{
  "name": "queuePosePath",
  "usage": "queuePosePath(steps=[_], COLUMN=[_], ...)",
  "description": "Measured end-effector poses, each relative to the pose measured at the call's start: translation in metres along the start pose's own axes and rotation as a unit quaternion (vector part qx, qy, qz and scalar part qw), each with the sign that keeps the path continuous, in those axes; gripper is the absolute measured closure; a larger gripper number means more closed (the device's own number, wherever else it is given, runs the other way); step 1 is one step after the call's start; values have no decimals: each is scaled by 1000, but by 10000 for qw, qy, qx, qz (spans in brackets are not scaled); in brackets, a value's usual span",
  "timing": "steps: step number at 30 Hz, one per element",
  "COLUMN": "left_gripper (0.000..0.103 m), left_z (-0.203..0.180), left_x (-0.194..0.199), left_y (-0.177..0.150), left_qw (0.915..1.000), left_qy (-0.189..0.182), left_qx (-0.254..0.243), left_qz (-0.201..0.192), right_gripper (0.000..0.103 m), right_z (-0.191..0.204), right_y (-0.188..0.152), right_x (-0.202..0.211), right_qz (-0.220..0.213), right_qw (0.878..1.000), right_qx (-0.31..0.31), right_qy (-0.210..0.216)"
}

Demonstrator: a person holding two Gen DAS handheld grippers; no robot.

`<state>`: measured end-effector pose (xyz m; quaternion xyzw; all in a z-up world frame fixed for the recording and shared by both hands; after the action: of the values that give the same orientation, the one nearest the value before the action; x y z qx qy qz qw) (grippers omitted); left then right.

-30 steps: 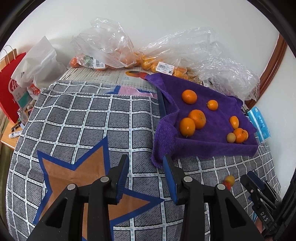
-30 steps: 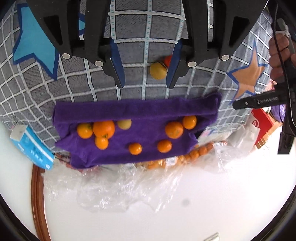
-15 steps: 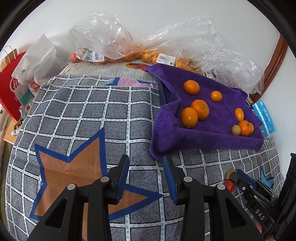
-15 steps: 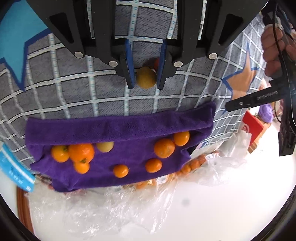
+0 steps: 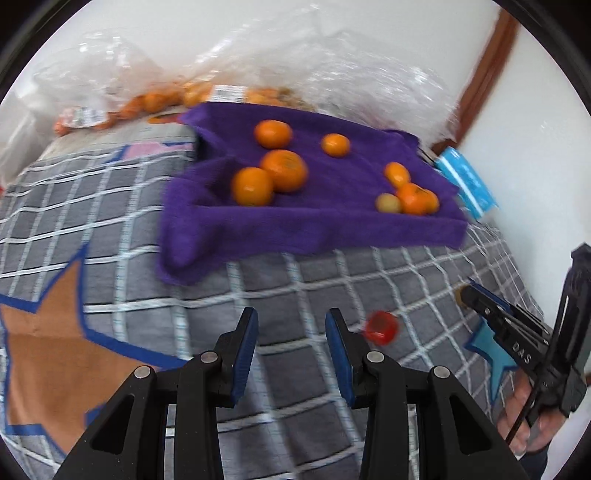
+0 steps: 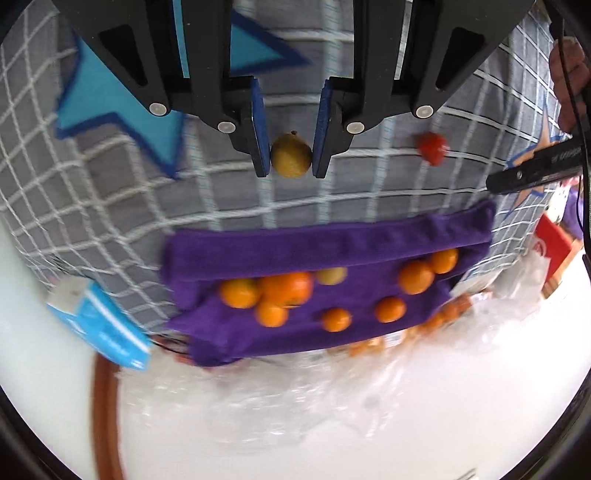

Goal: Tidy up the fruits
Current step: 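Grasp the yellow fruit with the right gripper while the left gripper grasps the red fruit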

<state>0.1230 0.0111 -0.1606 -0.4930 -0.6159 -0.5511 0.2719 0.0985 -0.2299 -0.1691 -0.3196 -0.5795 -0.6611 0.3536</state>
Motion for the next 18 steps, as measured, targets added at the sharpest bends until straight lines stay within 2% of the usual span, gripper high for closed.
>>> queuePosePath(steps=[5,8,12,16,18], left_gripper=[67,67,69,70,75], left_z=[-33,-44,-52,-56,-59], left_x=[-14,-19,-26,-28,-29], left_y=[-6,-7,-5,-4,-5], left_qw=[9980,9971,9968,9975,9977], left_qy=[-475,-577,-599,-468,-346], left_qx=[-418,-477,-493,-521,-575], left_qz=[89,142,171,128,97], right_gripper=[80,80,79,79,78], right_z=[-23,-30,-32,-31,-32], right_y=[-7,-12,-14,-15,-14], right_x=[12,15,9,7,2], right_qz=[-94,-128,-63,-66,56], right_qw=[9998,9997,9998,9999,10000], right_qx=[-174,-172,-87,-35,-21], right_qy=[-17,-77,-153,-128,-68])
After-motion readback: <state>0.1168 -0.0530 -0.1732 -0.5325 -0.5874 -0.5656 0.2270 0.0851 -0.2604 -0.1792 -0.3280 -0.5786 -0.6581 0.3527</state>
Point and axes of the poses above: each gripper's, at about its wrist camera, not at the fingertips, and x roughly against the way its jaws point, z to its left, y to its top, the point moved 3 cm from there along -x, roughly the way its jaws point, and after that the axes turned 10 degrees about z, right-handed, at the moved point
